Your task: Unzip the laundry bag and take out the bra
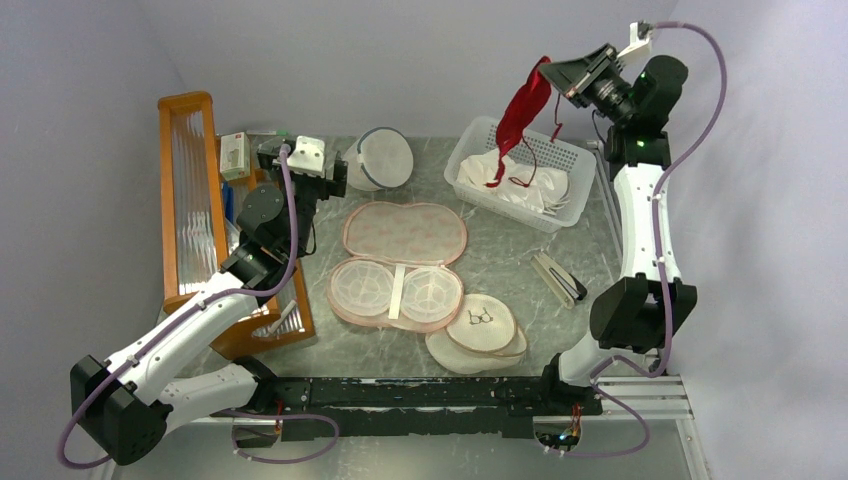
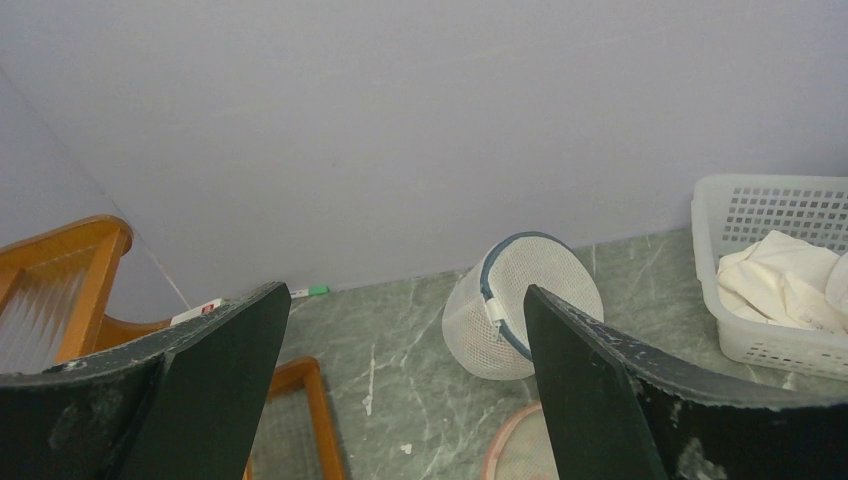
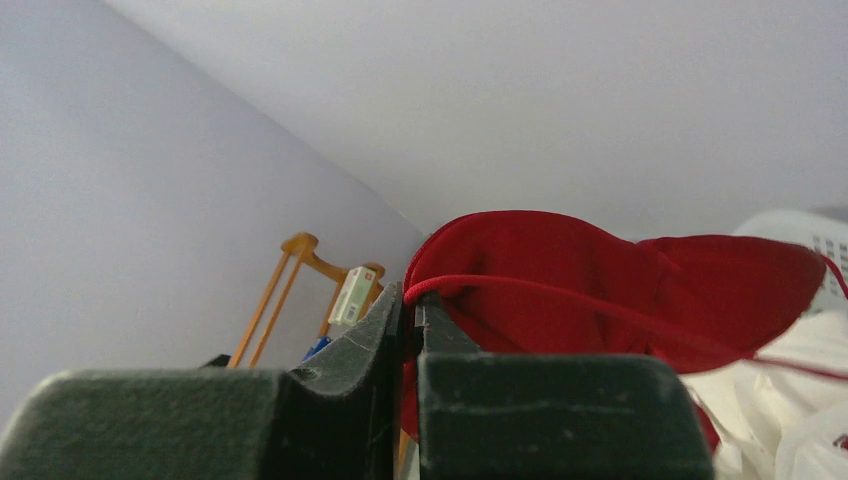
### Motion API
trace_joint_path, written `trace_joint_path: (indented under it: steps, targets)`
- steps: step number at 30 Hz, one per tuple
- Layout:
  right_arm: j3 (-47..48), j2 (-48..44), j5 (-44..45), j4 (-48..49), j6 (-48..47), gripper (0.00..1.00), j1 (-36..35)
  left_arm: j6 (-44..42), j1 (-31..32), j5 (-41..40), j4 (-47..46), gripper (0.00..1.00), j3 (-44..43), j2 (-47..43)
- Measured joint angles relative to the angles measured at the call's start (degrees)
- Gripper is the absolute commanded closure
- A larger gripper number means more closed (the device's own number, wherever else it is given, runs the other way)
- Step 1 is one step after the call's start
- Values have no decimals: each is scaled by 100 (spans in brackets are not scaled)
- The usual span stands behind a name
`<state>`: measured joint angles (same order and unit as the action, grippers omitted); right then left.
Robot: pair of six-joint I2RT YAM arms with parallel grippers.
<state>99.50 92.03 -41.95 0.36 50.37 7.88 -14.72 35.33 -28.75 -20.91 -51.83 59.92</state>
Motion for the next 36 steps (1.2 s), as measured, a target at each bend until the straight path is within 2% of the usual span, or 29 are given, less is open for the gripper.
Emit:
trace_joint_path:
  steps: [10, 26, 36]
  targets:
    - [-317, 304, 146, -105, -404, 100, -376, 22, -35, 24, 22, 1, -9, 11]
    - [-240, 1403, 925, -494, -1086, 100, -317, 63, -66, 63, 26, 1, -11, 31]
    - [-490, 1746, 1027, -787, -1499, 100, -317, 109, -103, 98, 52, 1, -22, 31]
